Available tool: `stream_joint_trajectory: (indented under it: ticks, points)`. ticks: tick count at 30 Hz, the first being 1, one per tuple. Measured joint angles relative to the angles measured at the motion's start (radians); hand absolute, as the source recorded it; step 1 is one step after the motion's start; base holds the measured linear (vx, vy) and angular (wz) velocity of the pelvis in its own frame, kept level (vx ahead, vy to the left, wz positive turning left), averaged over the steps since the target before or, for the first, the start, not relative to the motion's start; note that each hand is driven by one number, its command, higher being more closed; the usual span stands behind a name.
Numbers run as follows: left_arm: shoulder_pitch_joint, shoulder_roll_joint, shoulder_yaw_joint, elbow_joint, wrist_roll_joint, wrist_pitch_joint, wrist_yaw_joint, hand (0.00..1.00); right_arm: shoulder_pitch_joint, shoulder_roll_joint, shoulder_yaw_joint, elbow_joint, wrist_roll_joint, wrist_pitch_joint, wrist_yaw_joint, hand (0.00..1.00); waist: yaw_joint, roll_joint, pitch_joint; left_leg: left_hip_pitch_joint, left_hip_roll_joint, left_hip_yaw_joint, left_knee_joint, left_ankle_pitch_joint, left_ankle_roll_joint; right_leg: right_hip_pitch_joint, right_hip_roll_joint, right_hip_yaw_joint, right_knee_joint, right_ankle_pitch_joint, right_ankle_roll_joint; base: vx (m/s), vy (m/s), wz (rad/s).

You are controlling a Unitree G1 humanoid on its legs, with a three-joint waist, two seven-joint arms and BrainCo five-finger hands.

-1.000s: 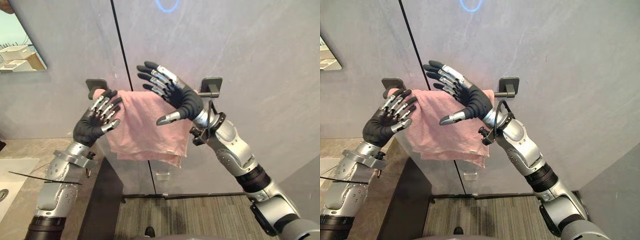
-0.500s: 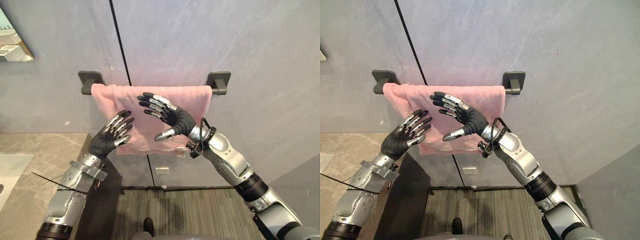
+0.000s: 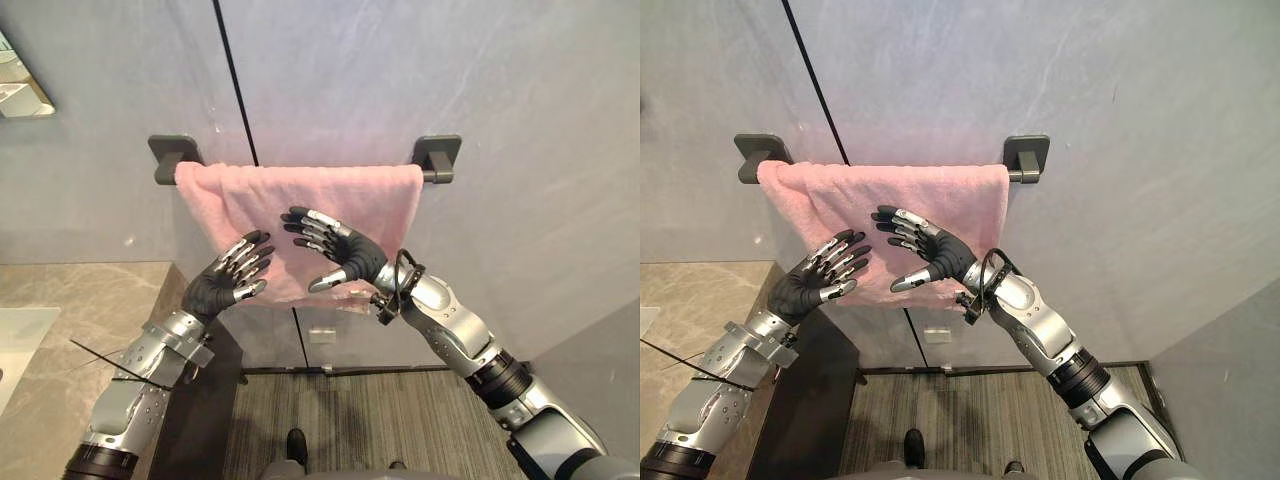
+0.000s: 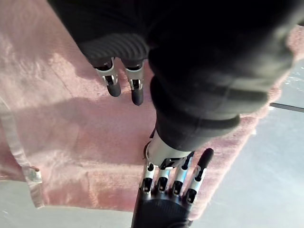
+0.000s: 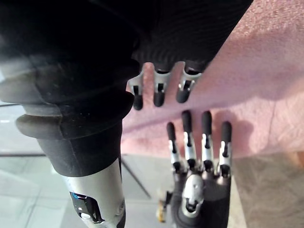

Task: Organize washtable

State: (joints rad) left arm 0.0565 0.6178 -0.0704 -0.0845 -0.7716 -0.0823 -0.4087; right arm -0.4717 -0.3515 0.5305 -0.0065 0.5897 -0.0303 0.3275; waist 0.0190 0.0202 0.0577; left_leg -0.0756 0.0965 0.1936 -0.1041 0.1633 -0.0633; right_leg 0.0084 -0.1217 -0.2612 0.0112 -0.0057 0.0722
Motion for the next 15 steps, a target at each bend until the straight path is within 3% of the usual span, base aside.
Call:
stream_joint_trajectory:
  ticks: [8,13,15]
  points:
    - [-0.036,-0.055,-0.018,0.140,0.106,0.012,0.066,0.00,0.082,0.030,-0.025,0.024,-0.032,0.014,-0.039,0.00,-0.005,-0.004,0.002,0.000,0.007,0.027,0.000,0.004,0.006,-0.012,0.005,0.023,-0.002,0.012,0.004,0.03,-0.007,-0.10]
    - [-0.025,-0.107,0.037,0.176,0.115,0.012,0.125,0.00,0.241,0.026,-0.197,0.020,-0.030,0.018,-0.069,0.00,-0.005,-0.004,0.002,0.002,0.007,0.027,0.000,0.005,0.006,-0.010,0.014,0.023,-0.001,0.012,0.003,0.04,-0.017,-0.03]
    - [0.022,-0.165,0.130,0.217,0.114,0.007,0.125,0.00,0.349,0.009,-0.288,-0.011,-0.006,0.021,-0.067,0.00,-0.008,-0.003,0.002,0.002,0.008,0.027,0.000,0.005,0.006,-0.007,0.014,0.026,-0.002,0.012,0.003,0.03,-0.005,-0.04]
